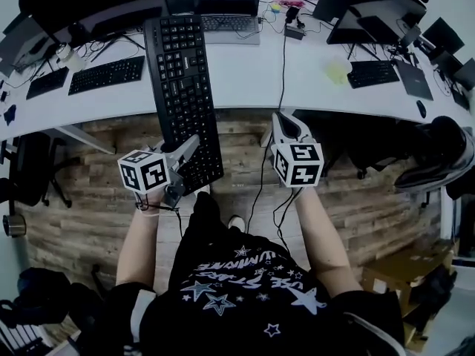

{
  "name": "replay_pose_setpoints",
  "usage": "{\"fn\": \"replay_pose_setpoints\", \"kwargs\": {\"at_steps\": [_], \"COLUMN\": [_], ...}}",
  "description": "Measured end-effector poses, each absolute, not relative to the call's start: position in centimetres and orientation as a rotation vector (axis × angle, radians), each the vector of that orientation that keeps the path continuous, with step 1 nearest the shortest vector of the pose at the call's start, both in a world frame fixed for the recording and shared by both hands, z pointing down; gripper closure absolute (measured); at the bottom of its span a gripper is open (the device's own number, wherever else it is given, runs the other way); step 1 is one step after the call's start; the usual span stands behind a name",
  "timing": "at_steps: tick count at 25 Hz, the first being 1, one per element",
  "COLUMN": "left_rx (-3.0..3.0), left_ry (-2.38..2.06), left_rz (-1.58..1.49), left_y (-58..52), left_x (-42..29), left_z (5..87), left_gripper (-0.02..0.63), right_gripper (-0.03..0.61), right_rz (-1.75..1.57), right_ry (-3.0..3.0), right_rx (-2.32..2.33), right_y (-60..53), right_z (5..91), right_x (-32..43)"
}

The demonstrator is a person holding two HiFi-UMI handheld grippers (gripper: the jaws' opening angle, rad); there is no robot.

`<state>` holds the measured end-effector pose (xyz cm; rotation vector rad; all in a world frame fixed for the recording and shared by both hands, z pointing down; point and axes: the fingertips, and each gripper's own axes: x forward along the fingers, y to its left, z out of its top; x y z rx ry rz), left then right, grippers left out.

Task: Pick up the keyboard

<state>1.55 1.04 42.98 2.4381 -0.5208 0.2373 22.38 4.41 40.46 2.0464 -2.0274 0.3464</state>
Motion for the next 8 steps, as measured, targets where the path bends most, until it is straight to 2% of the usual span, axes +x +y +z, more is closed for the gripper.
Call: {"fn": "replay_pose_setpoints", "kwargs": {"at_steps": [8], "left_rx": [2.411], "left_ry": [-0.526], "left_rz": [0.216], "left_y": [4.6], "left_x": [0.7], "left_z": [43.2], "left_gripper": [0.526], "right_gripper": [0.571], "right_rz": [0.358], "right_ry": [-2.057], "right_rx": [2.023], "right_y": [7.1], "right_z": [40.9], "right_x": [21.7]}}
